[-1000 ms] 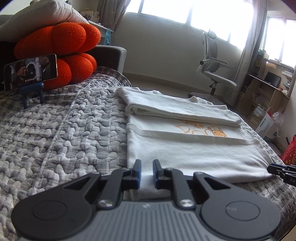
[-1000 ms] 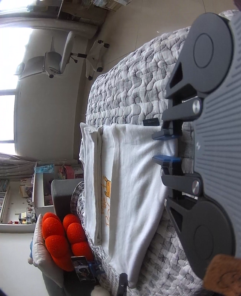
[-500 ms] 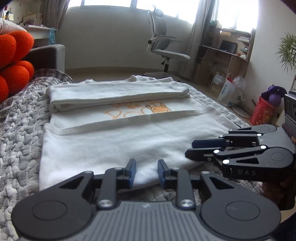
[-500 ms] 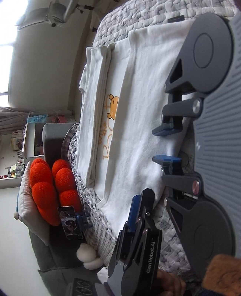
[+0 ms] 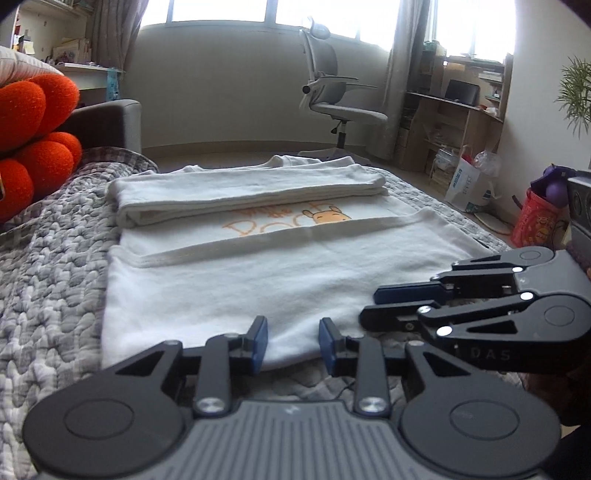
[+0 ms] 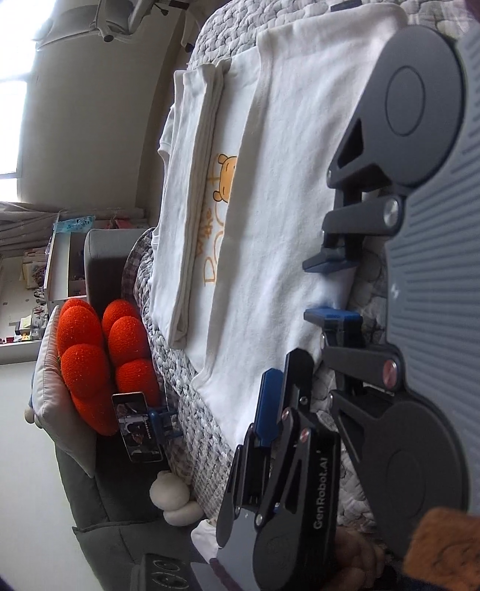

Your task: Fold clothes

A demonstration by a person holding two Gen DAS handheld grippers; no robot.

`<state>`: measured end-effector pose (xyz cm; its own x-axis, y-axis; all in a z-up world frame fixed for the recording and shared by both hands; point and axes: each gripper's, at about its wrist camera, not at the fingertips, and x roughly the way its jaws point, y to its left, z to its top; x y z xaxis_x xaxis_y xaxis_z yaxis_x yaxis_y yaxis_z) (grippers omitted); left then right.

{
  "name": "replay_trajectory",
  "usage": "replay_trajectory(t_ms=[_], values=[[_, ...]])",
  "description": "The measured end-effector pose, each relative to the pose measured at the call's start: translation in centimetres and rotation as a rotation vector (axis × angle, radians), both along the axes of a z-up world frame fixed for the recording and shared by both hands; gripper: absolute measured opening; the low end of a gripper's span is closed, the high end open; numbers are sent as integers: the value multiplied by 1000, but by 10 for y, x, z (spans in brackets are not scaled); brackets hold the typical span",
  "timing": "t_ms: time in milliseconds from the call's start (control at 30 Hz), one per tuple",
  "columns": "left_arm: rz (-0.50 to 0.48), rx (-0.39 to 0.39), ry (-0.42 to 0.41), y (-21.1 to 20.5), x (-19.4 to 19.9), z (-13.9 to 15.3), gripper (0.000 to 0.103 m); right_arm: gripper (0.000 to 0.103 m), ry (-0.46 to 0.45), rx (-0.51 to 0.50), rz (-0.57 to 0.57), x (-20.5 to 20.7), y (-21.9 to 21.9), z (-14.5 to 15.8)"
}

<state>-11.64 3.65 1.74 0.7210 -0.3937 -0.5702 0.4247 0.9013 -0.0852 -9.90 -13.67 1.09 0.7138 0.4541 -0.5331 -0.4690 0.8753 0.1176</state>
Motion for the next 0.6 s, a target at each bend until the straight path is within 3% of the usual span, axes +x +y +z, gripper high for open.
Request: replay_trajectory(t_ms=[167,300,400,600], values=[[59,-46,-12,30,-16,-2,28,24,6,35,-12,-2,-5,-1],[104,-98,4,48,-17,-4,9,24,2,35,-17,-4,-4,-2],[117,-151,22,56,-15,-7,6,22,-6,31,-15,-4,-7,-1],[109,-122,12,61,-17,-8,3,23,-14,89,-99,-15,-61,-3]])
